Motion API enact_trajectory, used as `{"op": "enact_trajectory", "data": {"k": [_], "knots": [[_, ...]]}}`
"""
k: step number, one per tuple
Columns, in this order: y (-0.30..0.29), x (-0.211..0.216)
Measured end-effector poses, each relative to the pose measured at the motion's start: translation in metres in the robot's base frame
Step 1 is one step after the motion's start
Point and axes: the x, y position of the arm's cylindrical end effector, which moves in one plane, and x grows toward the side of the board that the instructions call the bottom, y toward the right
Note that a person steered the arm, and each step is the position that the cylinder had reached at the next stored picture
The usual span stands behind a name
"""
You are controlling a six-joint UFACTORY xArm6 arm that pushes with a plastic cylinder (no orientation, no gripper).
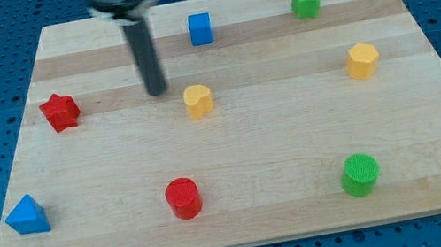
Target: Push red star towards blue triangle
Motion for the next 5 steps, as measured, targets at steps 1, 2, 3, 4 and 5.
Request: {"op": "enact_trajectory", "data": {"k": [1, 2, 3, 4, 5], "knots": [[-0.083, -0.004], [-0.113, -0.005], [-0.137, -0.014], [-0.17, -0.005], [-0.151, 0.013]]}}
